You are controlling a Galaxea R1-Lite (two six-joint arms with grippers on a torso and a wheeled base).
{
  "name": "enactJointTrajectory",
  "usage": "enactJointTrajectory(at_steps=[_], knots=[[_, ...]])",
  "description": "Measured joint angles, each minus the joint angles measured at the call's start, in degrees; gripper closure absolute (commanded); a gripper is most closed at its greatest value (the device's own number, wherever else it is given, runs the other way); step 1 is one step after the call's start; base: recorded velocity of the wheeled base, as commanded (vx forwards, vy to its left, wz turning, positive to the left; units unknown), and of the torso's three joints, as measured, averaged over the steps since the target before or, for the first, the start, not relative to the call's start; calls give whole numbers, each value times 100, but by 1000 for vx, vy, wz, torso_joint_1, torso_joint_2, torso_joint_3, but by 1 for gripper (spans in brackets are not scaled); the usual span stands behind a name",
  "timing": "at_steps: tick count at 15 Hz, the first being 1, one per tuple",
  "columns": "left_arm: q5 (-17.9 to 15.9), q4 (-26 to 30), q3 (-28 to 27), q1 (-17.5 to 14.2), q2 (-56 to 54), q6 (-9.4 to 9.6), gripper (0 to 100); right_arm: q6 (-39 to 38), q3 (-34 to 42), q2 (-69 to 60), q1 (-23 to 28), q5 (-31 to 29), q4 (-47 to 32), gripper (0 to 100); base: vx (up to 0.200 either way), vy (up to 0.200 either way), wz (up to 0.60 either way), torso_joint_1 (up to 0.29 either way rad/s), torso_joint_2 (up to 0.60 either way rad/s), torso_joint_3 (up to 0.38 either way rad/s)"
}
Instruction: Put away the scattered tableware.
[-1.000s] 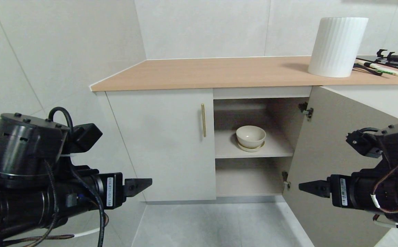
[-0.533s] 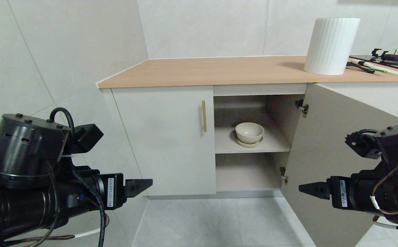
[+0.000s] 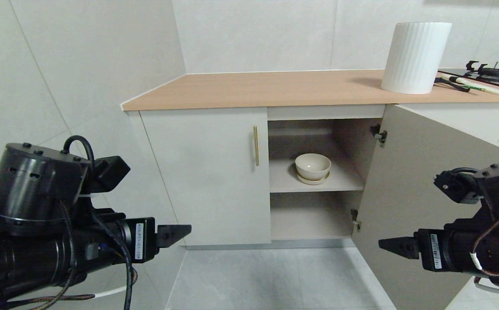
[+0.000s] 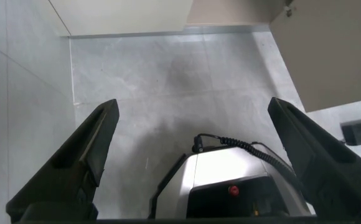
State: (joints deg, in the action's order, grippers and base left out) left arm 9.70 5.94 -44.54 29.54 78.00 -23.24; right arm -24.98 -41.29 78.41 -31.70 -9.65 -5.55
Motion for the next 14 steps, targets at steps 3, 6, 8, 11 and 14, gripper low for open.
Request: enactJointTrajectory(at_steps=[3, 6, 8, 11, 14], knots=[[6, -2, 0, -10, 15, -2, 0, 669, 20, -284, 2, 35, -925, 0, 0, -200, 0, 7, 2, -1], [1, -9, -2, 0, 26, -5, 0, 1146, 9, -619, 0, 38, -1587, 0, 0, -200, 0, 1, 1, 4], [4, -6, -2, -2, 32, -5, 0, 1182, -13, -774, 2, 18, -1826, 0, 0, -200, 0, 0, 2, 5], [-2, -4, -2, 0, 37, -5, 0, 1387, -41, -898, 15, -22, -2213, 0, 0, -133, 0, 0, 3, 2], [-7, -11, 6, 1, 41, 0, 0, 1579, -118, -1025, 39, -99, -2938, 0, 0, 0, 0, 0, 0, 0]])
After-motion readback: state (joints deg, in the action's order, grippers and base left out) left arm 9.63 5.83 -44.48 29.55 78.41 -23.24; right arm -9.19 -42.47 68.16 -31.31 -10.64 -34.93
